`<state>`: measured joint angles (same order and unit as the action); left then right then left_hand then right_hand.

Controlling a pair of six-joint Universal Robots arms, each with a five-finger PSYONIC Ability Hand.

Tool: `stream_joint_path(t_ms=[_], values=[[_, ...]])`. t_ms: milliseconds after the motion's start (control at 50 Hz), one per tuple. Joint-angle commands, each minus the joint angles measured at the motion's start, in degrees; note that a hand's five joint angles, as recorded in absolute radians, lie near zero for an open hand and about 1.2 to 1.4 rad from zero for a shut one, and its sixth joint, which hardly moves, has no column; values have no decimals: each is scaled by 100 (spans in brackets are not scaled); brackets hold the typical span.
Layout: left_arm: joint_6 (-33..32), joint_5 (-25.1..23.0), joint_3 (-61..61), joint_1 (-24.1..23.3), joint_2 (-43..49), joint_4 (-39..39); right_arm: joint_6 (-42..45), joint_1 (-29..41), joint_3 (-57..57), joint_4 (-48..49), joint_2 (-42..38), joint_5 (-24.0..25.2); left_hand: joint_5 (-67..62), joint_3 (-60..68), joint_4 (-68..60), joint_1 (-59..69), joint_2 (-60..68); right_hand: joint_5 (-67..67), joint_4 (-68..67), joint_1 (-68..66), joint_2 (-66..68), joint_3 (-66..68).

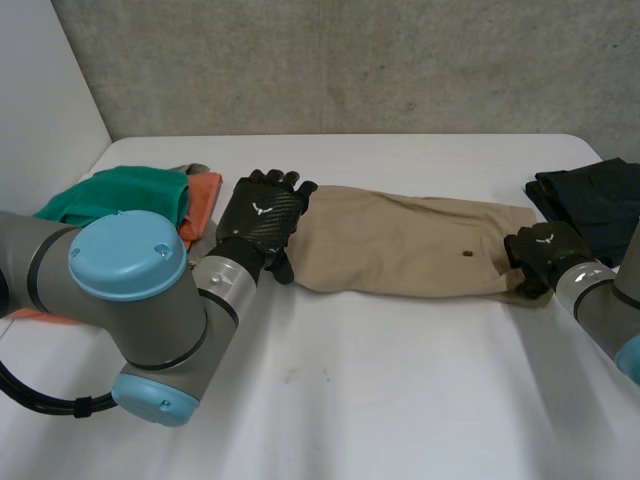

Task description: Fold the laundry.

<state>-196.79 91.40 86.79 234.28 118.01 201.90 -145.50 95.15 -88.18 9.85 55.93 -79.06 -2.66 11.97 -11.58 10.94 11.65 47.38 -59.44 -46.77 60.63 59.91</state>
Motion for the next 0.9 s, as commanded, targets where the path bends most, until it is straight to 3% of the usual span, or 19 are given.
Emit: stream_joint_path(t_ms=[20, 120, 220, 380, 500, 620, 740, 800, 860, 900], values=[[-18, 0, -4, 4, 3, 25, 241, -331, 64, -115, -39, -49, 266, -197, 158, -94, -165, 2262, -2056, -3323, 1937, 2009], [-18, 9, 40, 4, -85, 25, 372, -524, -120, -264, 294, 13, 266, -197, 158, -94, -165, 2262, -2056, -3323, 1937, 2009], [-18, 27, 215, 12, -305, 25, 1310, -787, -244, -676, 1155, 22, 266, -197, 158, -94, -165, 2262, -2056, -3323, 1937, 2009], [-18, -9, 629, 232, -709, 25, 2743, -806, -95, -669, 1446, 170, 266, -197, 158, -94, -165, 2262, -2056, -3323, 1937, 2009], [-9, 0, 682, 320, -788, 34, 3378, 300, 178, -344, 1491, 961, 266, -197, 158, -94, -165, 2262, -2056, -3323, 1937, 2009], [-9, 9, 585, 355, -797, 113, 3633, 1408, 319, 306, 789, 1963, 266, -197, 158, -94, -165, 2262, -2056, -3323, 1937, 2009], [-26, 35, 349, 381, -745, 420, 3669, 2322, 608, 606, -142, 2211, 266, -197, 158, -94, -165, 2262, -2056, -3323, 1937, 2009], [-27, 53, 129, 382, -683, 447, 3590, 2358, 661, 597, -276, 2193, 266, -197, 158, -94, -165, 2262, -2056, -3323, 1937, 2009], [-35, 44, -188, 346, -464, 447, 3204, 2385, 644, 597, -276, 2193, 266, -197, 158, -94, -165, -2547, 2752, 1485, -2872, -2800], [-27, 53, -485, 329, -271, 438, 2435, 2359, 670, 606, -137, 2088, 266, -197, 158, -94, -165, -3601, 3806, 2539, -3926, -3854]])
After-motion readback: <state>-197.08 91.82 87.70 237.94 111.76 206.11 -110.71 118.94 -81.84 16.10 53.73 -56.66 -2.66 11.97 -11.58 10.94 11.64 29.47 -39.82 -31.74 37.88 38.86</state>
